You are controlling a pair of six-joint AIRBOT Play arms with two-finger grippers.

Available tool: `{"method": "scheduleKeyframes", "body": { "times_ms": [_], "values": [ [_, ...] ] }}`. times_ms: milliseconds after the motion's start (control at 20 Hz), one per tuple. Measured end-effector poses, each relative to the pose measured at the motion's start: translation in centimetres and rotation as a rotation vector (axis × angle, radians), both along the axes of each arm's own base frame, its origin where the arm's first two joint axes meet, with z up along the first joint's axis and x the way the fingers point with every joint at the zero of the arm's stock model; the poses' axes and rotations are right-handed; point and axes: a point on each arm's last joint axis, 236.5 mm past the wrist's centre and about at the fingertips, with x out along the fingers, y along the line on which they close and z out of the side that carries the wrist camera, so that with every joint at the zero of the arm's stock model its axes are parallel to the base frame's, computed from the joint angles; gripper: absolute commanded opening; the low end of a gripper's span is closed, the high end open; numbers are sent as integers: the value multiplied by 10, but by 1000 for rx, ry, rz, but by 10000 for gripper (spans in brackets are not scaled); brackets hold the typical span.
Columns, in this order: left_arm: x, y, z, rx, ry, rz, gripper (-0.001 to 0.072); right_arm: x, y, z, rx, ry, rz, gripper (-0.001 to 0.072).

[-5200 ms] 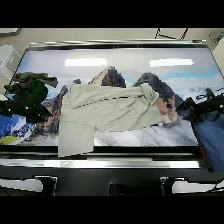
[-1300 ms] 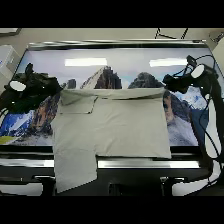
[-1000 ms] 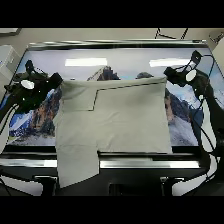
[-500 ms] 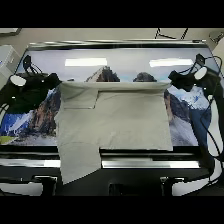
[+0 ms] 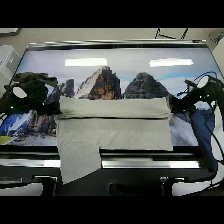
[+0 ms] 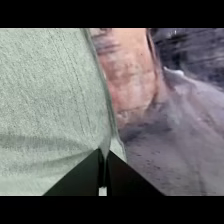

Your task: Fold the clothes and pants, and hang the long-sleeved shirts on hangers.

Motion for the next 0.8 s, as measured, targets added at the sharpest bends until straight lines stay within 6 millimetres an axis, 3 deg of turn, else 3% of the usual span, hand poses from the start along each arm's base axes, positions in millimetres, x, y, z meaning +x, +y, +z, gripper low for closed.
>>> {"method": "scheduleKeyframes", "body": {
  "times_ms": [150,200,300,350,400,500,600,700,800],
  "values": [
    [-3,2,-11,8,17,3,29,-8,2,-5,8,30,6,40],
    [-3,2,-14,10,22,3,70,-9,3,-6,15,36,6,56],
    [-3,4,-16,13,25,2,372,-12,11,-5,48,51,-1,350],
    [-2,6,-13,10,23,6,479,-14,14,-3,64,62,0,478],
    [0,8,-7,5,22,10,520,-17,15,1,75,71,6,575],
    [-2,19,9,-6,30,9,520,-25,9,12,79,86,8,582],
    [-19,35,23,-14,71,7,498,-40,-9,22,70,117,-17,561],
    [-52,47,23,-12,147,7,486,-61,-25,28,70,157,-58,561],
    [-94,47,12,-25,234,2,486,-83,-32,28,80,197,-90,561]
  ]
}}
